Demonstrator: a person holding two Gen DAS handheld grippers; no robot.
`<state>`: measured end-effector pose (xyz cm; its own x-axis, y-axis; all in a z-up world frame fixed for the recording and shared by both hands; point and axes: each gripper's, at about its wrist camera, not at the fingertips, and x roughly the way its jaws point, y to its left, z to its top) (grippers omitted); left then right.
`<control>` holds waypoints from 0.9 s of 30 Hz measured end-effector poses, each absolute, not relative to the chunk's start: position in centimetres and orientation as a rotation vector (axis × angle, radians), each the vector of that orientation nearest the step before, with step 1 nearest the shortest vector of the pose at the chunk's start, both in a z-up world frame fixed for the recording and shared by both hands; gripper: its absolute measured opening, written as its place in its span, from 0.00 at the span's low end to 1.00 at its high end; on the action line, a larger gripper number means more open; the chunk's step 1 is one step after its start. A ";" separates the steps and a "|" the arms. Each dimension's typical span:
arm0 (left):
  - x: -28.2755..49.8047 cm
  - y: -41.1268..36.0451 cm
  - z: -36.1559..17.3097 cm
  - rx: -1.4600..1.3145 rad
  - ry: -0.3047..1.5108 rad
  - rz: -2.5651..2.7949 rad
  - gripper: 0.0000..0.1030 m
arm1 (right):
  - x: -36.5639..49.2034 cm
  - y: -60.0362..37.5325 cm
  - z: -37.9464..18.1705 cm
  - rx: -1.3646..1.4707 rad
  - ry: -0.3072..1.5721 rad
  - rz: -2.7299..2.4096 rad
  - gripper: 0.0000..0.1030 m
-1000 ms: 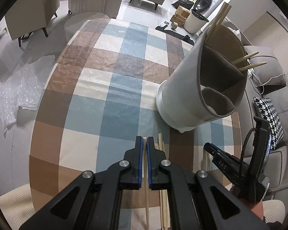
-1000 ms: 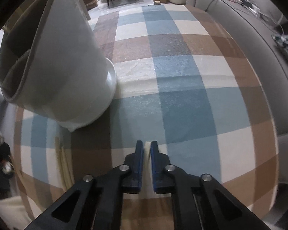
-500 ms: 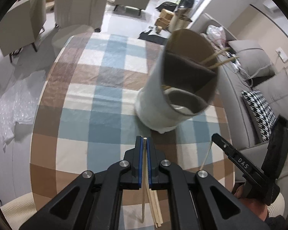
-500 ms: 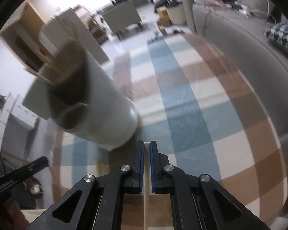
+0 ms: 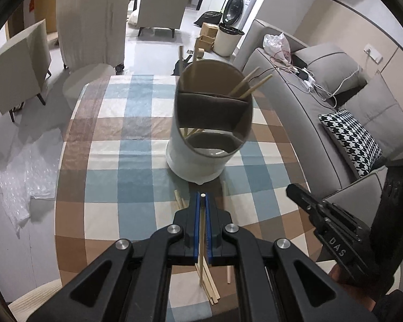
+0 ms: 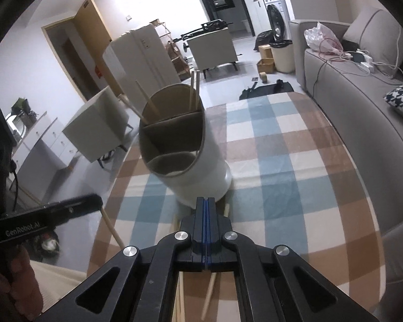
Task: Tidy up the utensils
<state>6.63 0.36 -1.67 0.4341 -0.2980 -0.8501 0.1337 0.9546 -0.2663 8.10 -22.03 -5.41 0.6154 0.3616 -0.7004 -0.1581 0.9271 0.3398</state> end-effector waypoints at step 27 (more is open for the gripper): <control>8.3 4.8 -2.5 -0.281 1.133 -0.299 0.00 | 15.7 -15.8 -17.3 0.036 1.146 0.207 0.06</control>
